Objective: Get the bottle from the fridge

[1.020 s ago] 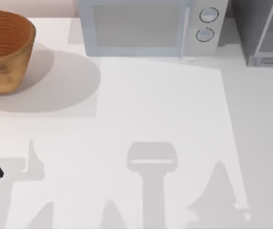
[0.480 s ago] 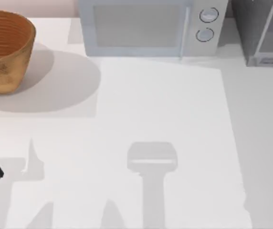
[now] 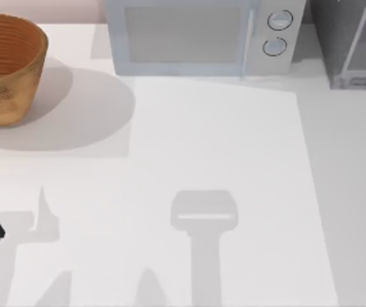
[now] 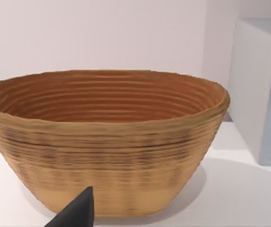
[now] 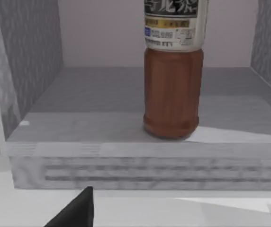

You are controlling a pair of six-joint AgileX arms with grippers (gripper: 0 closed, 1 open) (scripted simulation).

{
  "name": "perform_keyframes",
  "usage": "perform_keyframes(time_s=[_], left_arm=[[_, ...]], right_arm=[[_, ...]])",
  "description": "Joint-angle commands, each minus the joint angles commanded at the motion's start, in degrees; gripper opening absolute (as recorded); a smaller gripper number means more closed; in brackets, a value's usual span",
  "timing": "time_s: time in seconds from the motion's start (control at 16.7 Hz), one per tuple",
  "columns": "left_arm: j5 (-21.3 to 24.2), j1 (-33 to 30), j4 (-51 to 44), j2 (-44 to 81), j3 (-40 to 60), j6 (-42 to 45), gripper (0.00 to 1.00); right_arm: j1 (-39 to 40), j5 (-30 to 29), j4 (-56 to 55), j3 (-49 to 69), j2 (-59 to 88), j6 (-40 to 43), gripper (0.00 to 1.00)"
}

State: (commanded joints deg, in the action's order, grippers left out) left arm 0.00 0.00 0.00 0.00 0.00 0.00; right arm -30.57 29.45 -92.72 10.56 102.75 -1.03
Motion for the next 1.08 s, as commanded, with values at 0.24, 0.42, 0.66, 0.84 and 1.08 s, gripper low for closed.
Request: perform_keyframes(time_s=[0.24, 0.42, 0.66, 0.84, 1.08], left_arm=[[0.0, 0.0, 0.0, 0.0, 0.0, 0.0, 1.0], [0.0, 0.0, 0.0, 0.0, 0.0, 0.0, 1.0], [0.0, 0.0, 0.0, 0.0, 0.0, 0.0, 1.0], [0.0, 0.0, 0.0, 0.0, 0.0, 0.0, 1.0], [0.0, 0.0, 0.0, 0.0, 0.0, 0.0, 1.0]], right_arm=[[1.0, -1.0, 1.4, 1.9, 1.0, 0.1, 1.0], [3.4, -3.8, 6.0, 9.2, 4.1, 0.3, 1.0], [8.3, -9.1, 15.6, 25.9, 9.5, 0.4, 1.0], [12.0, -12.8, 22.6, 36.2, 13.1, 0.4, 1.0], [14.5, -15.3, 27.3, 41.6, 14.8, 0.4, 1.0]])
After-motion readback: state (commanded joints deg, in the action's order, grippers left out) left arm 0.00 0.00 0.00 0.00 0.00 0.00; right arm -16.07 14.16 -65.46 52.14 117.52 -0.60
